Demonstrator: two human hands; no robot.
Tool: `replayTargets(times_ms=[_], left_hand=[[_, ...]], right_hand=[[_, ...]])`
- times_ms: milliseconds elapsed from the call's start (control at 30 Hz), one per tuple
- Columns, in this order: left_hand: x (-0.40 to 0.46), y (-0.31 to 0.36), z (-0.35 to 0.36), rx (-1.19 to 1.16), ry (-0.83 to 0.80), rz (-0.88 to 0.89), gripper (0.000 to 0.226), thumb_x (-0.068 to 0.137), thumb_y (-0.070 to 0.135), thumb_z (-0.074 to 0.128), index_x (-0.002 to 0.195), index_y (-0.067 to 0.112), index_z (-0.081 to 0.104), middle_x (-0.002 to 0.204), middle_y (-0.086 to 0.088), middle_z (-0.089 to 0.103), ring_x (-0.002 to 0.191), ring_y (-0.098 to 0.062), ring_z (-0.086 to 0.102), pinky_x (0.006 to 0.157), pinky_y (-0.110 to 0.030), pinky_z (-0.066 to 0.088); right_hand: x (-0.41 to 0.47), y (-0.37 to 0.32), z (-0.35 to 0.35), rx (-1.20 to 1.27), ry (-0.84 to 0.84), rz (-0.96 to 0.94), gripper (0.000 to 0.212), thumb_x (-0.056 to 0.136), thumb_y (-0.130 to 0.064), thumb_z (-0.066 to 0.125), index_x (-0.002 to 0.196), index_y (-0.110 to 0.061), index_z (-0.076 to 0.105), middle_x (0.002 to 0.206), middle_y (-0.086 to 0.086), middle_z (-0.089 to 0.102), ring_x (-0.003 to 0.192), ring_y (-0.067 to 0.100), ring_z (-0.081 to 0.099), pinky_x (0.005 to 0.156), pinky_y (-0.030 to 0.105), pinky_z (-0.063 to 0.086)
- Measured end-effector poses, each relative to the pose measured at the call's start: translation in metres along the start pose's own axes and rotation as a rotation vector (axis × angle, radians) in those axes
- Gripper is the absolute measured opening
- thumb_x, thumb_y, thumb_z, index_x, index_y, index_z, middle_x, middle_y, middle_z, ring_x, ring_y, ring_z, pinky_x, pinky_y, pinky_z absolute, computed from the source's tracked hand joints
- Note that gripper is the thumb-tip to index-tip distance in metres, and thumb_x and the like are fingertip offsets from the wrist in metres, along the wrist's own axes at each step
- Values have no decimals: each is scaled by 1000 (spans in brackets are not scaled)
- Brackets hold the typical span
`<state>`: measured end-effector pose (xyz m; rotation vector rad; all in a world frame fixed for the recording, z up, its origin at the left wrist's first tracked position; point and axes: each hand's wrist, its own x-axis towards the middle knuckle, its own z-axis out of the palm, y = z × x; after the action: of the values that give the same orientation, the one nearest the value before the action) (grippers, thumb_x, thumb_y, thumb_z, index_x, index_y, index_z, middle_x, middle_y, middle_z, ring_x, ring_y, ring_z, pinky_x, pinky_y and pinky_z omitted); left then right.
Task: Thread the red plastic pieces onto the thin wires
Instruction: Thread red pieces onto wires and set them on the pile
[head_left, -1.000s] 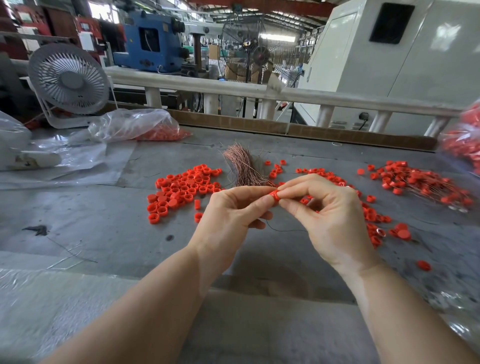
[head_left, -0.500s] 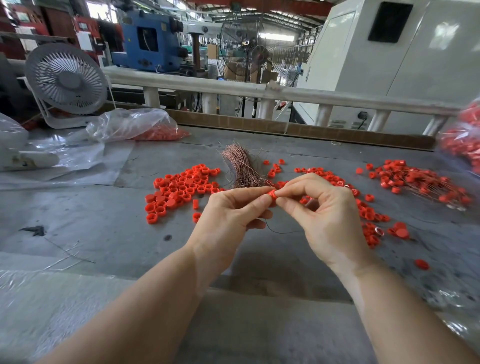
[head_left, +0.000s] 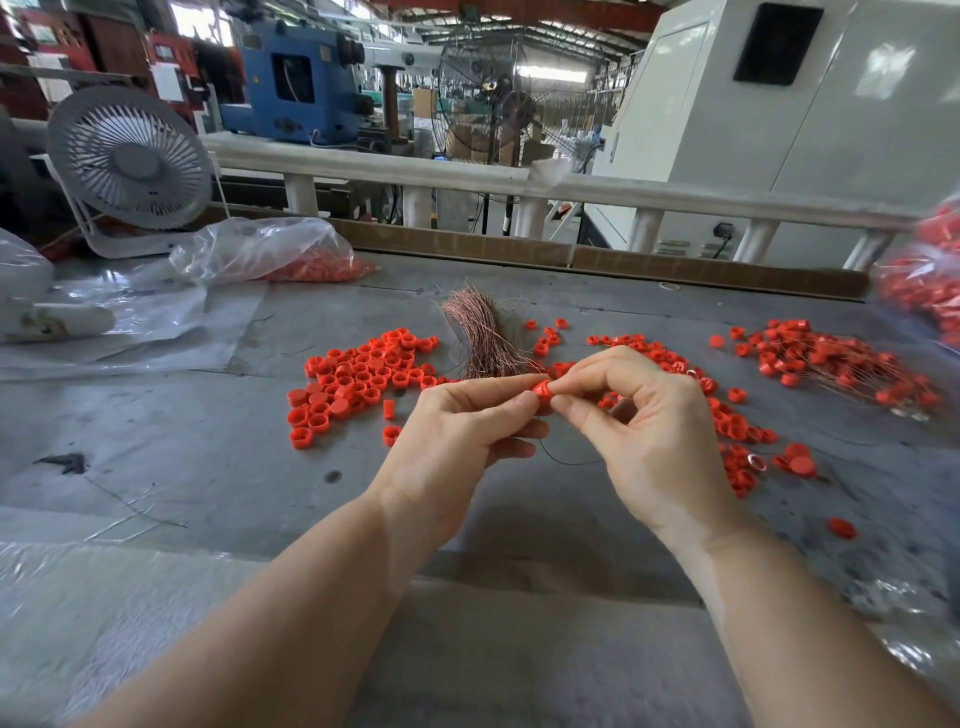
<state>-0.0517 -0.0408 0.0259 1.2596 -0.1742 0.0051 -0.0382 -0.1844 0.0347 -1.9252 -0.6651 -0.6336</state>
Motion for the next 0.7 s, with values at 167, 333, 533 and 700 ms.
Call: replayTargets(times_ms=[167,333,533,700], left_hand=[[0,0,0,3,6,6,18,84,1,57,90,11,71,72,0,71,60,-4,62,57,-14,50],[0,-1,0,6,11,14,18,83,1,58,89,12,71,71,0,71,61,-4,63,58,-14,51],[0,-2,-1,-6,10,27,18,81,2,60,85,14,73,71,0,71,61,-4,63,58,-15,51],[-1,-2,0,-26,-3,41,16,71,10,64,82,15,74,70,-1,71,60,-5,63,58,-15,52]], right_hand=[[0,0,0,-12,5,-18,19,76,1,71,76,-18,69,78,-5,63,77,8,57,66,6,38],[0,1,0,-25,3,-29,18,76,1,72,76,-17,69,77,-2,63,76,8,57,66,6,37],[0,0,0,27,13,-18,18,75,1,72,76,-17,70,78,-3,64,74,7,57,64,8,37],[-1,-3,-1,54,15,-8,20,75,1,72,76,-20,70,80,-4,65,75,8,59,59,12,39]])
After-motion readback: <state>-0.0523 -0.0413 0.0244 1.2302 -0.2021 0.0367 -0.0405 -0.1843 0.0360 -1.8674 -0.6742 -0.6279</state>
